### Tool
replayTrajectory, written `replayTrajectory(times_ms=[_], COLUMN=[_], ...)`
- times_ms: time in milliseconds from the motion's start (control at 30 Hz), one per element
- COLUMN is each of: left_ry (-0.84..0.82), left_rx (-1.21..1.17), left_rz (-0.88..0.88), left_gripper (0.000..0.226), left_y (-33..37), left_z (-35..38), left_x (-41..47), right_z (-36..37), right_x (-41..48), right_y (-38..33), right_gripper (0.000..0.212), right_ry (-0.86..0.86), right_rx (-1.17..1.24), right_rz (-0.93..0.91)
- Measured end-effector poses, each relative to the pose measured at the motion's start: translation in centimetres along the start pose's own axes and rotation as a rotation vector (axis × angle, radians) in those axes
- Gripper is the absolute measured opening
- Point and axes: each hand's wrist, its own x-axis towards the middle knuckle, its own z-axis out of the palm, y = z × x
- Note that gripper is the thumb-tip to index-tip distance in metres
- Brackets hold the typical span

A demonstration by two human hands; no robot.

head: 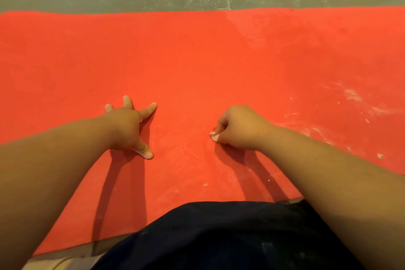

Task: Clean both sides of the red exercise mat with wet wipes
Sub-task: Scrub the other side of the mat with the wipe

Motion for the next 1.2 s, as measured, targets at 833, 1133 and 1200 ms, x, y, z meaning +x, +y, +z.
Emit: replayTrajectory(times_ms=[833, 1133, 1200], left_ry=[0.008, 0.027, 0.015], left_rx=[0.009, -0.004, -0.043], left_rz=[0.010, 0.017, -0.098], left_gripper=[0.135, 0.129, 0.136], left_y=[-0.1, -2.3, -2.8], left_z=[-0.2, 1.4, 1.8], left_x=[0.3, -1.7, -2.3], right_z=[3.3, 1.0, 2.2], right_x=[0.8, 4.1, 3.3], right_y=[-5.1, -1.9, -4.5], right_gripper=[0.018, 0.021, 0.021], right_ry=[0.115, 0.373, 0.281], right_rx=[0.069, -0.013, -0.004], right_rz=[-0.194, 0.096, -0.041])
